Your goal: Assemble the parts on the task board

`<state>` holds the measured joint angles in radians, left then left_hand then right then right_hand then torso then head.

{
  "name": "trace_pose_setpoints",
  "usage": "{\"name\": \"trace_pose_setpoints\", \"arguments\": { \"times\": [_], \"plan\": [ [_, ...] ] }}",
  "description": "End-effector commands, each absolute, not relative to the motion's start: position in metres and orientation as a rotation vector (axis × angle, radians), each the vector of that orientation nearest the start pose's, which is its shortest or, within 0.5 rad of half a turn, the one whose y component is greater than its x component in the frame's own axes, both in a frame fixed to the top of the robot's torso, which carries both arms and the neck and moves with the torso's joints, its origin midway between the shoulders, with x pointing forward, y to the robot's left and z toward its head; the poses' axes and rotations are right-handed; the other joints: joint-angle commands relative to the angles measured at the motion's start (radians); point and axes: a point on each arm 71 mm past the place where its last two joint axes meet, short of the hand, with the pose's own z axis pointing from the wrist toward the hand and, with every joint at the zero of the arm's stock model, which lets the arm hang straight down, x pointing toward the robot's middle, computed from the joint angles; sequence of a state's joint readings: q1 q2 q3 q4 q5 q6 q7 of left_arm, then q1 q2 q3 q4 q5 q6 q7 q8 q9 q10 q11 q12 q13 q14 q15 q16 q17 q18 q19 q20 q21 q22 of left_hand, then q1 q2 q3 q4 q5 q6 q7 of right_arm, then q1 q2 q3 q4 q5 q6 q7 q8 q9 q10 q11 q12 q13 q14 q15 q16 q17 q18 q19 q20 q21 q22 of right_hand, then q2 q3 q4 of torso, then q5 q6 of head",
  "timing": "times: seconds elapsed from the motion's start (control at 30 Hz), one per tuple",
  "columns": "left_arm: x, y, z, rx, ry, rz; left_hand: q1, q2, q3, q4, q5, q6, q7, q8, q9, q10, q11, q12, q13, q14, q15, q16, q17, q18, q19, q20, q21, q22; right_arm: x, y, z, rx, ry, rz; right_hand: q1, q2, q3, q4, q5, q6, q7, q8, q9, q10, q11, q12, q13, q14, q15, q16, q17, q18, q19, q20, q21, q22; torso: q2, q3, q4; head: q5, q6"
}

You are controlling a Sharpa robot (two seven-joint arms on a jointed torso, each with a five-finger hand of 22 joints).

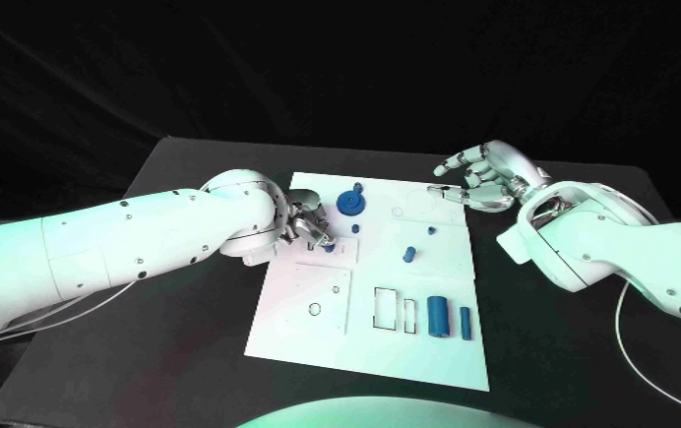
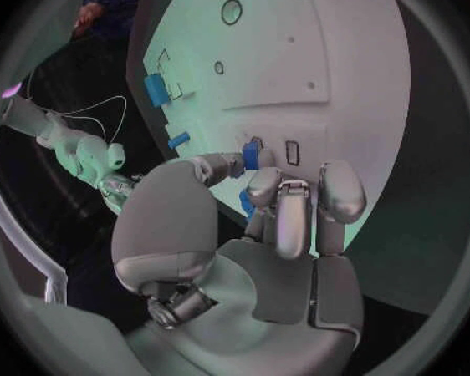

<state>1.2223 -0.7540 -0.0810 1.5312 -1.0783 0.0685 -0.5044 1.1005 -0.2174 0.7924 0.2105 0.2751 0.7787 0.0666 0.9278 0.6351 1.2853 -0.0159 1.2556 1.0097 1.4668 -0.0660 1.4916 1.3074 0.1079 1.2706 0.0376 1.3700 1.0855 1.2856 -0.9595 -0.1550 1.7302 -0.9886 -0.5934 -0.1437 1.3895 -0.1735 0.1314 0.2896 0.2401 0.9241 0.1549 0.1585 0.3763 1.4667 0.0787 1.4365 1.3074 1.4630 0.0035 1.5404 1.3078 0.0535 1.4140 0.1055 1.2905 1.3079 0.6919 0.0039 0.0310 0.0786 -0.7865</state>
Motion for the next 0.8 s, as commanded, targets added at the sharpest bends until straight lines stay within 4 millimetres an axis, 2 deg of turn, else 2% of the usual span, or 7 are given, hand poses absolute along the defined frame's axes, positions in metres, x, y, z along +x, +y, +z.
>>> {"name": "trace_pose_setpoints", "arguments": {
  "times": [0.03, 0.5, 0.53, 0.63, 0.67, 0.73, 0.8],
  "plan": [
    [0.4691, 0.1682, -0.2273, -0.087, 2.320, -0.484, -0.007, 0.001, 0.221, -0.226, 0.006, 0.011, -0.005, 0.005, 0.001, 0.005, 0.001, 0.006, 0.002, 0.061, -0.008, 0.004, 0.094, -0.006, 0.006, 0.001, 0.004, 0.001, 0.4506, -0.2146, -0.1665, 0.368, 1.607, 0.825, -0.004, 0.005, -0.004, -0.001, 0.002, 0.000, -0.001, 0.007, 0.001, -0.001, -0.008, -0.006, 0.140, 0.080, -0.004, -0.005, 0.140, 0.019, -0.008, 0.000, -0.008, 0.048, 0.000, -0.0001, 0.0009, -0.001, -0.001],
    [0.4695, 0.1686, -0.2279, -0.074, 2.325, -0.475, -0.011, -0.001, 0.219, -0.229, 0.037, 0.020, -0.007, 0.004, 0.001, 0.013, -0.001, 0.011, 0.012, 0.061, -0.010, 0.004, 0.094, -0.007, 0.009, 0.000, 0.008, 0.007, 0.4518, -0.2157, -0.1657, 0.380, 1.587, 0.839, -0.007, 0.003, -0.005, 0.000, 0.002, 0.004, -0.005, 0.020, 0.004, -0.046, -0.012, -0.069, 0.085, 0.067, -0.008, -0.024, 0.091, 0.033, -0.041, -0.003, -0.068, 0.007, 0.000, 0.0001, 0.0005, 0.001, -0.002],
    [0.4695, 0.1685, -0.2279, -0.073, 2.326, -0.475, -0.011, -0.001, 0.219, -0.229, 0.039, 0.020, -0.007, 0.004, 0.001, 0.014, -0.001, 0.011, 0.012, 0.061, -0.010, 0.005, 0.094, -0.007, 0.010, -0.001, 0.008, 0.009, 0.4521, -0.2160, -0.1655, 0.388, 1.581, 0.847, -0.009, 0.003, -0.005, -0.001, 0.002, 0.003, -0.008, 0.031, 0.008, -0.077, -0.014, -0.114, 0.048, 0.054, -0.010, -0.044, 0.045, 0.045, -0.072, -0.006, -0.125, -0.033, -0.001, 0.0002, 0.0004, 0.001, -0.002],
    [0.4694, 0.1681, -0.2279, -0.071, 2.326, -0.475, -0.011, -0.002, 0.219, -0.230, 0.043, 0.021, -0.007, 0.004, 0.001, 0.015, -0.002, 0.012, 0.014, 0.061, -0.010, 0.005, 0.094, -0.007, 0.010, -0.001, 0.009, 0.010, 0.4537, -0.2175, -0.1652, 0.428, 1.564, 0.879, -0.003, -0.001, 0.004, -0.001, 0.002, -0.021, -0.008, 0.072, 0.023, -0.315, -0.015, -0.469, -0.252, -0.068, -0.018, -0.256, -0.317, 0.123, -0.315, -0.007, -0.584, -0.352, -0.001, -0.0007, -0.0007, 0.002, -0.002],
    [0.4694, 0.1680, -0.2279, -0.070, 2.326, -0.475, -0.012, -0.002, 0.218, -0.231, 0.049, 0.023, -0.008, 0.004, 0.001, 0.017, -0.002, 0.014, 0.017, 0.061, -0.011, 0.005, 0.094, -0.007, 0.011, -0.001, 0.010, 0.011, 0.4545, -0.2182, -0.1654, 0.448, 1.560, 0.892, 0.001, -0.002, 0.014, -0.001, 0.003, -0.043, 0.001, 0.081, 0.025, -0.455, -0.004, -0.675, -0.418, -0.226, 0.000, -0.502, -0.636, 0.127, -0.384, 0.003, -0.686, -0.415, -0.001, -0.0007, -0.0007, 0.002, -0.002],
    [0.4694, 0.1678, -0.2279, -0.069, 2.326, -0.475, -0.013, -0.003, 0.218, -0.231, 0.055, 0.024, -0.008, 0.004, 0.001, 0.019, -0.003, 0.015, 0.018, 0.062, -0.011, 0.005, 0.094, -0.008, 0.013, -0.001, 0.011, 0.013, 0.4562, -0.2196, -0.1663, 0.488, 1.557, 0.919, 0.007, -0.005, 0.027, 0.001, 0.004, -0.067, 0.017, 0.094, 0.028, -0.498, 0.013, -0.773, -0.514, -0.296, 0.020, -0.647, -0.717, 0.124, -0.428, 0.025, -0.781, -0.482, -0.001, -0.0006, -0.0009, 0.003, -0.002],
    [0.4694, 0.1676, -0.2279, -0.069, 2.326, -0.475, -0.014, -0.004, 0.217, -0.231, 0.059, 0.025, -0.009, 0.004, 0.001, 0.020, -0.003, 0.015, 0.019, 0.061, -0.011, 0.004, 0.094, -0.008, 0.013, -0.002, 0.011, 0.014, 0.4585, -0.2211, -0.1674, 0.532, 1.554, 0.952, 0.019, -0.008, 0.052, -0.001, 0.003, -0.104, 0.053, 0.101, 0.023, -0.568, 0.063, -0.951, -0.691, -0.447, 0.076, -0.854, -0.800, 0.111, -0.540, 0.067, -0.928, -0.584, -0.001, -0.0001, -0.0003, 0.003, -0.002]
  ]
}}
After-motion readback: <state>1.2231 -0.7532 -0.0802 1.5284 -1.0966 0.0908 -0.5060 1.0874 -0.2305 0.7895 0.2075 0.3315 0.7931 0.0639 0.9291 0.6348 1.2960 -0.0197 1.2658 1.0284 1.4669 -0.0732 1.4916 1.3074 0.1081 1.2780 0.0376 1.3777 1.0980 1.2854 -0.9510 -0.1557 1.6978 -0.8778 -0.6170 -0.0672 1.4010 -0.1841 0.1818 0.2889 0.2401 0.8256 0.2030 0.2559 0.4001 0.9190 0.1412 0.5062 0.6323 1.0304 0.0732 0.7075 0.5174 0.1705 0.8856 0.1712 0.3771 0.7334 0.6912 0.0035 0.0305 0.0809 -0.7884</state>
